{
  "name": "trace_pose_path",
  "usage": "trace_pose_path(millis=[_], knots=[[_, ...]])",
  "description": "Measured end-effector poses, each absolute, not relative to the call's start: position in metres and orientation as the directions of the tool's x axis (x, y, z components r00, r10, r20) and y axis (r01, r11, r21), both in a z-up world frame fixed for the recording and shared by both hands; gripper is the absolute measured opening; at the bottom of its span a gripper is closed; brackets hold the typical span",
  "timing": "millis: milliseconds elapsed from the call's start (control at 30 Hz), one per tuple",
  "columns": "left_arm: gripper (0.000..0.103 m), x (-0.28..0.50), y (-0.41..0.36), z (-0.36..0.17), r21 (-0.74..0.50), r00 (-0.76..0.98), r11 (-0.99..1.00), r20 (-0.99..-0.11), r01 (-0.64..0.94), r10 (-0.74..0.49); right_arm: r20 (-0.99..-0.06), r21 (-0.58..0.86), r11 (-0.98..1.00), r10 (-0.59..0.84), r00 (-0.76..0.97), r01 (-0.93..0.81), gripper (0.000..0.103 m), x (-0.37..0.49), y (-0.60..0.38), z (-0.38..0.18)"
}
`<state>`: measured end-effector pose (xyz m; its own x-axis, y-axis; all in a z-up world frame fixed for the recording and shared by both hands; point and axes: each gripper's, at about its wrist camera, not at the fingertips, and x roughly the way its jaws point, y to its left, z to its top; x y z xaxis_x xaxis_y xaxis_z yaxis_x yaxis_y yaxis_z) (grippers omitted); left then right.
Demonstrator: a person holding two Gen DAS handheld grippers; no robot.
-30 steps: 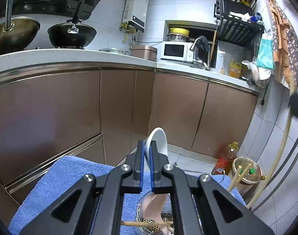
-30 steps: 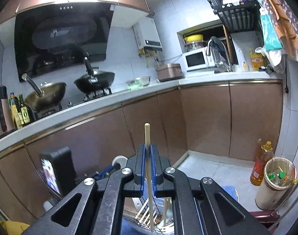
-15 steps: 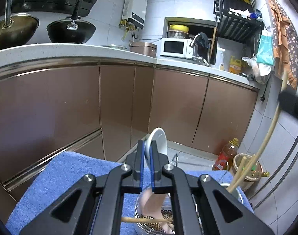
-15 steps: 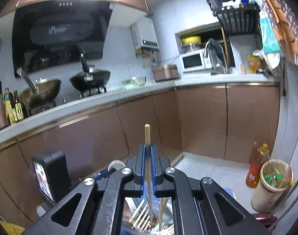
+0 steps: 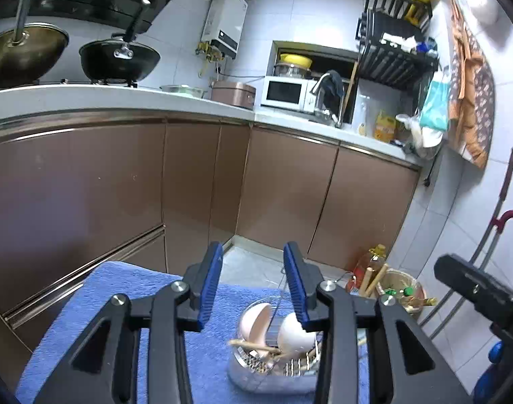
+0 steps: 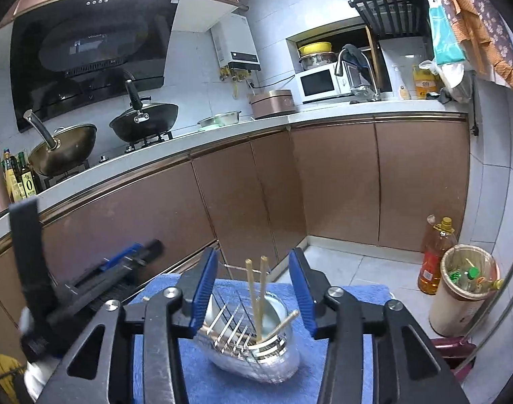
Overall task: Organize utensils
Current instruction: 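Open both tools and move them back over the last two chopsticks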
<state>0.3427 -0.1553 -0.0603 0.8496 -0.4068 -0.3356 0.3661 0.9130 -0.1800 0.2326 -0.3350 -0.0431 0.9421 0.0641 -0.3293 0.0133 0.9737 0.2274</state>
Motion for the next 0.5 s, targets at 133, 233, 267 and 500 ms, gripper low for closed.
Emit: trace_pose_path(millis=[133,233,267,500], knots=[[0.037,0.317,-0.119,-0.05,-0.197,0.826,0.902,-0.362,0.385,-0.432,-0.328,0.232,0.973,0.069,0.942,0.01,0.059,0.206,-0.335,-0.045],[0.038,0.3,-0.089,-0.045,-0.212,0.805,0.897,-0.397,0.388,-0.442,-0.332,0.255,0.967,0.088,0.939,0.0,0.07,0.184,-0.335,-0.049],[0.039,0.293,-0.078,-0.044,-0.208,0.804,0.9,-0.405,0.383,-0.436,-0.338,0.268,0.963,0.091,0.937,0.003,0.076,0.176,-0.336,-0.052],[0.051,0.242,0.007,-0.058,-0.148,0.799,0.941,-0.498,0.304,-0.337,-0.355,0.302,0.953,0.092,0.93,0.021,0.103,0.128,-0.33,-0.063]])
